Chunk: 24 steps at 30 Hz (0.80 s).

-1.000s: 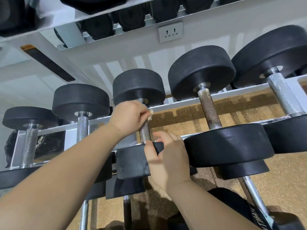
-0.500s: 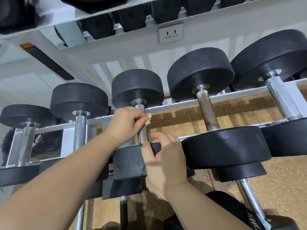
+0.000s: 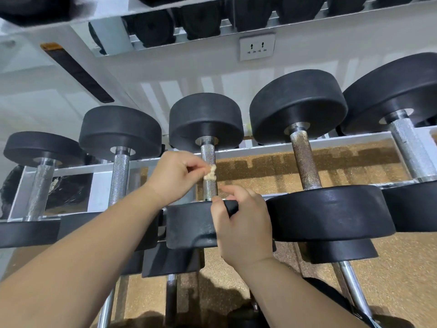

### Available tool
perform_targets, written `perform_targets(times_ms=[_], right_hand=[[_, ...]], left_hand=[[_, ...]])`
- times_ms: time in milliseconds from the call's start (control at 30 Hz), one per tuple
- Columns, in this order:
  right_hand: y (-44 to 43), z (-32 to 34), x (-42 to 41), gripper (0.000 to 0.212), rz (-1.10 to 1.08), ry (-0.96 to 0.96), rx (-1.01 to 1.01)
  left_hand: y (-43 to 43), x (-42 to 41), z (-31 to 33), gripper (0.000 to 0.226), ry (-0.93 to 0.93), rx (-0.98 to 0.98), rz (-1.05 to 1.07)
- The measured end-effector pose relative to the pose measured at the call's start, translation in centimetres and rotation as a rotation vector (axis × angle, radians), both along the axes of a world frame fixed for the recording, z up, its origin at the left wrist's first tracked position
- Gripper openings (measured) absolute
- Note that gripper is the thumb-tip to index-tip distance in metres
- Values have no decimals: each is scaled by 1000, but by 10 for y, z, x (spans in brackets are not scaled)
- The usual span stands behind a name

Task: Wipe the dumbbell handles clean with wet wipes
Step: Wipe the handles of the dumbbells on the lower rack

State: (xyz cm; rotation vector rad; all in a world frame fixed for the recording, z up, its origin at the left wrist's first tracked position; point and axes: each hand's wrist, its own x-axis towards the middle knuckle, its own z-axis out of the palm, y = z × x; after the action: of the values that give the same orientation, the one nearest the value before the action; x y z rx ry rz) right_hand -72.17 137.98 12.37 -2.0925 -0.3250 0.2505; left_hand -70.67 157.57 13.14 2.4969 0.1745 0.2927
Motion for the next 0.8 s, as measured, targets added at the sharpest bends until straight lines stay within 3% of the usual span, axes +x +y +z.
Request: perform_targets(times_ms=[67, 133, 300, 367, 433, 600, 733, 800], right_hand=[[1, 0, 0, 56, -1, -3, -2], [0, 0, -1, 56, -15, -31, 9], [0, -1, 0, 45, -11, -51, 32], [0, -1, 0, 38, -13, -56, 54], [-1, -1, 0, 33, -5, -46, 60], [1, -1, -2, 35, -24, -39, 99], [1, -1, -2, 37, -28, -43, 111], [1, -1, -2, 34, -30, -47, 128]], left_hand=[[4, 14, -2, 8, -99, 85, 124], [7, 22, -3, 9, -100, 19, 225], [1, -3, 3, 12, 226, -424, 149], [-4, -12, 8, 17, 332, -495, 89], [-7, -10, 9, 17, 314, -474, 126], [-8, 18, -2, 18, 121, -419, 444], [-6, 11, -6, 11, 144, -521, 380], [-9, 2, -8, 23, 141, -549, 312]])
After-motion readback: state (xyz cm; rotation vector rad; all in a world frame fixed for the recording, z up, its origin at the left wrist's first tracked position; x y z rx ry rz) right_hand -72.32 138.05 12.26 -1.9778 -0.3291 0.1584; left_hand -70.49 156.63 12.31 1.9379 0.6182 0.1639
